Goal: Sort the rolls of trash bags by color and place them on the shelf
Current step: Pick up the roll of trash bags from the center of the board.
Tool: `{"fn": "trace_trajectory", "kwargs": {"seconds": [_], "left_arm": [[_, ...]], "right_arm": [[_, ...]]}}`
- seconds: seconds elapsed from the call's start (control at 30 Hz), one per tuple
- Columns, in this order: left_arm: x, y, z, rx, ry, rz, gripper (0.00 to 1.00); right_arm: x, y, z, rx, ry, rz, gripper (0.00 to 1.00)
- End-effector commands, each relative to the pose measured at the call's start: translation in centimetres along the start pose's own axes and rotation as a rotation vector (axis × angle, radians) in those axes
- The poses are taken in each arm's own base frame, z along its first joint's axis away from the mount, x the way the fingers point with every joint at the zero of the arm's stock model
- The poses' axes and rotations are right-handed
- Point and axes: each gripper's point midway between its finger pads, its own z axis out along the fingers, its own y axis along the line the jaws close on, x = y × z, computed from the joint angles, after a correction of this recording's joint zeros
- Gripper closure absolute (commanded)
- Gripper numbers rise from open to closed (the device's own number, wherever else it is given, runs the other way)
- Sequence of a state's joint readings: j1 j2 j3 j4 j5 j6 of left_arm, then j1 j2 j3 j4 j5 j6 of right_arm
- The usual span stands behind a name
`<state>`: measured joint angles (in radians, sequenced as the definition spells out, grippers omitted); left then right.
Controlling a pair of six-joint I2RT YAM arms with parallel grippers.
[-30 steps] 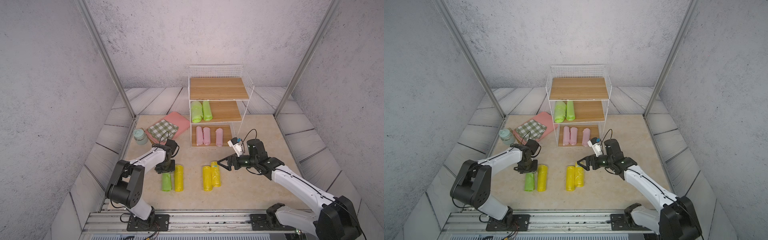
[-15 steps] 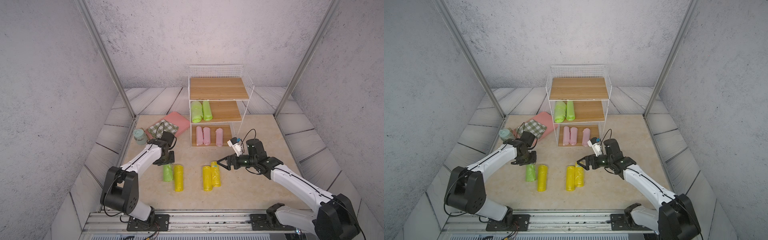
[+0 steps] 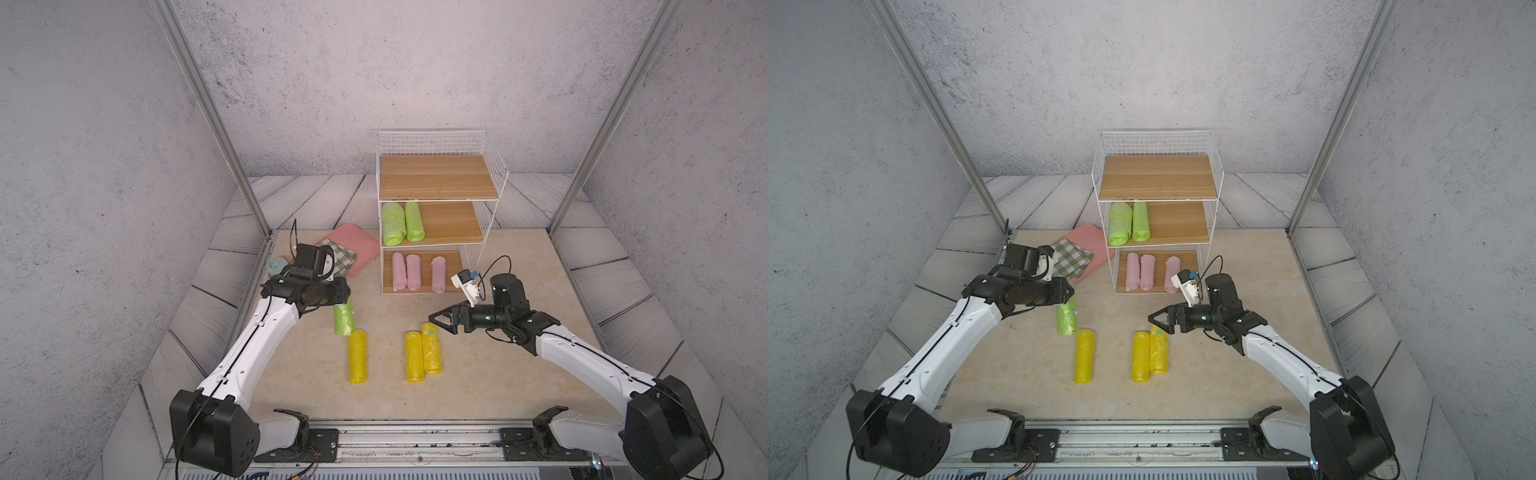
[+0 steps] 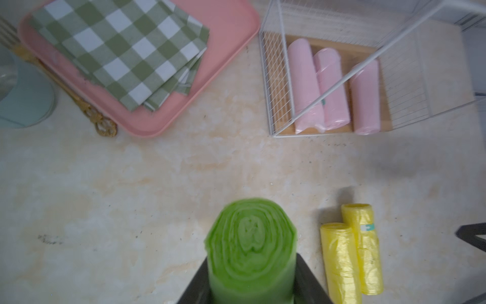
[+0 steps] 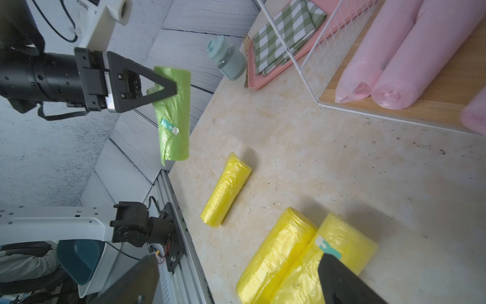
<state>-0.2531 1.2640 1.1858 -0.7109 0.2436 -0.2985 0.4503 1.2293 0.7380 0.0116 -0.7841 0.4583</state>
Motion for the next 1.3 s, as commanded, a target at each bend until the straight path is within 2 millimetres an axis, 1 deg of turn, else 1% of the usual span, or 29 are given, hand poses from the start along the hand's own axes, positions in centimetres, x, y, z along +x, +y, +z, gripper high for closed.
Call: {"fn": "trace_trajectory", "kwargs": {"seconds": [0.0,0.13,0.27,0.33,0.47,0.6,0.7,0.93,1.13,1.27], "left_arm": [[-2.9,-3.3,-2.6,0.167,-0.106,0.059,1.00],[-3.8,-5.8,-4.3,0.297,-0.152,0.084,1.00],[-4.1,-8.5,-5.8,0.459,-0.192,0.115,1.00],[-4.5,-9.3,-6.8,0.514,-0.238,0.122,1.00],[-5.1,-10.8,-8.3,0.614,-0.301,0.132,1.00],[-5.9,-11.9,-8.9,0.689,-0.319,0.125,1.00],[-6.3,-12.6,-9.0,0.738,-0.319,0.122,1.00],[-6.4,-12.9,-9.1,0.768,-0.322,0.129,1.00],[-6.5,-12.9,-9.1,0.766,-0.349,0.141,1.00],[-6.3,-12.7,-8.8,0.758,-0.353,0.147,1.00]], "right_arm": [[-2.1,2.2,0.2,-0.102,-0.044,-0.041,0.01],[-3.5,3.5,0.5,-0.149,-0.070,-0.063,0.01],[-4.6,4.7,1.1,-0.188,-0.089,-0.082,0.02],[-5.3,5.4,1.5,-0.209,-0.101,-0.087,0.02],[-6.4,6.1,2.0,-0.213,-0.154,-0.107,0.02],[-7.4,7.4,3.0,-0.248,-0.179,-0.123,0.03],[-7.9,8.3,3.5,-0.273,-0.195,-0.139,0.02],[-8.1,10.6,4.7,-0.335,-0.194,-0.175,0.01],[-8.1,12.0,5.8,-0.366,-0.171,-0.182,0.04],[-7.8,12.6,6.7,-0.381,-0.155,-0.184,0.06]]}}
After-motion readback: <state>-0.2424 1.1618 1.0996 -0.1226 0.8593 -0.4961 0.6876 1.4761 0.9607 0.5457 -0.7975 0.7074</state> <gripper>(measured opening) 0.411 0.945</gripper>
